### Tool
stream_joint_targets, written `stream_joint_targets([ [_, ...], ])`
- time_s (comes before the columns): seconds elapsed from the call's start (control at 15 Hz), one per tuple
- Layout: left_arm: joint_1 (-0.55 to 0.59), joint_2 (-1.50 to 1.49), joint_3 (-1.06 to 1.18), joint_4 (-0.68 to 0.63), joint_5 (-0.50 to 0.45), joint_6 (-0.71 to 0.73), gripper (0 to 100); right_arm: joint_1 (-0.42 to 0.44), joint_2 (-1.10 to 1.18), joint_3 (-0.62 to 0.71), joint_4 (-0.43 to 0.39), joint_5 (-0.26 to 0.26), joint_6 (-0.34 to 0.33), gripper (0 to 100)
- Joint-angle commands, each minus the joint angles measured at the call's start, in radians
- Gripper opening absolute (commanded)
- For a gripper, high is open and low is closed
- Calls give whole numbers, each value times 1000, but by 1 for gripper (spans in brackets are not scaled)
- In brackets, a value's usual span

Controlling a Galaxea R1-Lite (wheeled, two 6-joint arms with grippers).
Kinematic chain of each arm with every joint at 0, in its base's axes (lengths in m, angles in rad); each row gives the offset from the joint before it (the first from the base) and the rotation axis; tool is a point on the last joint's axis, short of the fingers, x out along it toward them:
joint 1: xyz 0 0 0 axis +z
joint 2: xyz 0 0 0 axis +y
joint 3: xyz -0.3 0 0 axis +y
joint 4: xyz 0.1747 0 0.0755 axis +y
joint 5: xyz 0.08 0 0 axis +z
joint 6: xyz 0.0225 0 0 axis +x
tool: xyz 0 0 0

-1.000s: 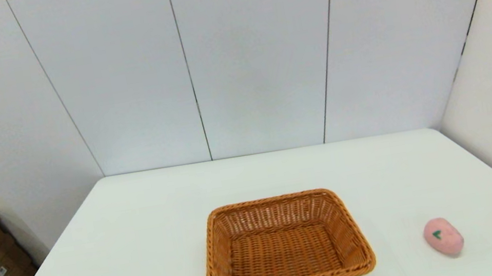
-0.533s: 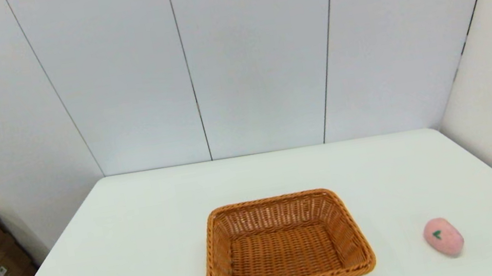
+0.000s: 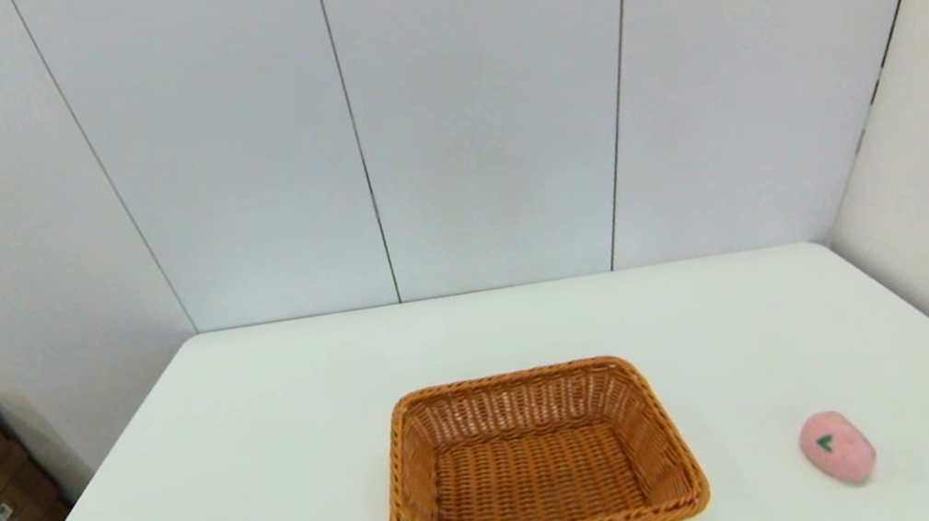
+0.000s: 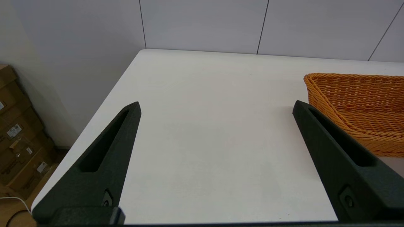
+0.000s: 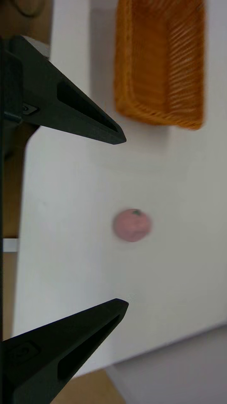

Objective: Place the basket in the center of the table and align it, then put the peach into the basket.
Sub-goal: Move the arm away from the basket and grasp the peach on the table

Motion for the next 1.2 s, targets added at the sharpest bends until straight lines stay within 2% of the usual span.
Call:
stream_joint_targets([
  [0.07, 0, -1, -1, 0, 1, 0, 100, 0, 727, -117, -59, -23, -27, 100],
  [0.33, 0, -1, 0, -1, 1, 0, 100, -17, 1033, -139, -223, -24, -47, 100],
  [0.4, 0, -2, 0, 0, 1, 0, 100, -20, 1080, -152, -238, -24, -44, 100],
  [0.8, 0, -1, -1, 0, 1, 0, 100, -55, 1215, -241, -248, -14, -38, 100],
  [1.2, 0, -1, 0, -1, 1, -2, 100, -71, 1290, -261, -249, -4, -39, 100],
])
